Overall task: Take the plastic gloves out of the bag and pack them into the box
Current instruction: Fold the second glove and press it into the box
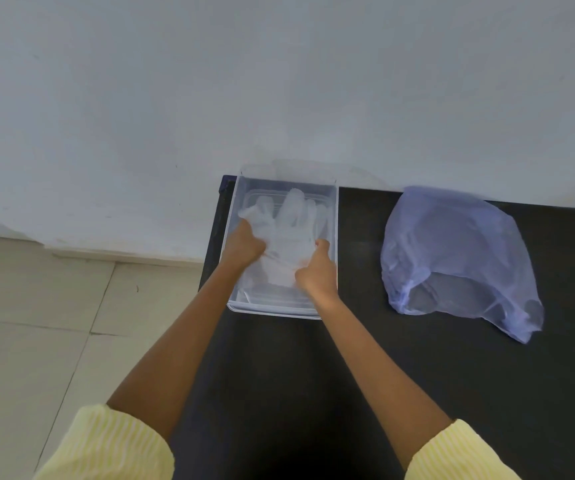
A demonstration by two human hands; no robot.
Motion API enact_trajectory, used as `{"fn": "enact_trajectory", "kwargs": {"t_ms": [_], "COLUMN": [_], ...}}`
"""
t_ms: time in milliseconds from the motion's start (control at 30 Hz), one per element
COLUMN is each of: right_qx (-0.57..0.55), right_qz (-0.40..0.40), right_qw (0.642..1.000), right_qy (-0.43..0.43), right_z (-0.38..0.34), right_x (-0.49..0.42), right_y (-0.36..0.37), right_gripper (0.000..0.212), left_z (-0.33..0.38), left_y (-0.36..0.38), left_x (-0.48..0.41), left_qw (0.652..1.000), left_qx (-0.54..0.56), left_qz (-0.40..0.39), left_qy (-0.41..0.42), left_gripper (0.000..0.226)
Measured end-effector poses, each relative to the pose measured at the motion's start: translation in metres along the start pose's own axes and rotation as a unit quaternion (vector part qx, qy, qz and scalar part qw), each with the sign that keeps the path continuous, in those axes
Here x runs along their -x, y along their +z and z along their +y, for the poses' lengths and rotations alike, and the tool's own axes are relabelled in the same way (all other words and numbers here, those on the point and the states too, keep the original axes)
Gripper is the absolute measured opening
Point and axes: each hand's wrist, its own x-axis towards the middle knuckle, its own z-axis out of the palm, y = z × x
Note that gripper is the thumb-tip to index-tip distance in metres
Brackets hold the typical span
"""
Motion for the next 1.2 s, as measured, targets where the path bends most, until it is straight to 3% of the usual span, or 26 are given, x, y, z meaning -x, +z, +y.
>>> {"fn": "enact_trajectory", "kwargs": {"t_ms": [133,267,400,467,534,634,734,867,967,1034,1201], "right_qx": [0.030,0.074,0.143,0.181,0.222,0.291,0.323,0.359,0.376,0.384,0.395], "right_qz": [-0.003,0.018,0.018,0.006,-0.020,-0.035,-0.032,-0.044,-0.048,-0.051,-0.061], "right_qw": [0.999,0.997,0.989,0.982,0.972,0.953,0.945,0.932,0.925,0.922,0.917], "right_qy": [0.012,0.002,-0.032,-0.048,-0.068,-0.074,-0.046,-0.036,-0.026,-0.020,-0.017], "right_z": [0.002,0.004,0.008,0.006,0.005,0.004,0.001,0.000,0.000,0.000,-0.001], "right_x": [-0.001,-0.005,-0.011,-0.011,-0.009,-0.008,-0.010,-0.013,-0.015,-0.015,-0.013], "right_y": [0.005,0.008,0.014,0.013,0.010,0.008,0.010,0.013,0.014,0.014,0.016], "right_gripper": [0.079,0.088,0.091,0.083,0.065,0.040,0.032,0.046,0.048,0.050,0.046], "left_z": [0.000,0.006,0.014,0.014,0.011,0.011,0.018,0.023,0.023,0.020,-0.002], "left_y": [0.011,0.017,0.017,0.015,0.015,0.011,0.006,0.011,0.021,0.028,0.041], "left_x": [0.004,0.006,0.007,0.002,-0.004,-0.011,-0.016,-0.010,0.001,0.010,0.022], "left_qw": [0.996,0.996,0.996,0.987,0.974,0.959,0.963,0.924,0.869,0.836,0.828], "left_qx": [-0.076,-0.079,-0.037,-0.036,-0.064,-0.100,-0.183,-0.371,-0.467,-0.517,-0.552], "left_qz": [0.003,0.023,0.080,0.101,0.099,0.119,0.092,0.036,0.105,0.111,0.021], "left_qy": [-0.048,-0.043,0.033,0.120,0.192,0.236,0.175,0.087,0.123,0.147,0.092], "left_gripper": [0.063,0.075,0.085,0.083,0.067,0.040,0.043,0.039,0.047,0.058,0.060]}}
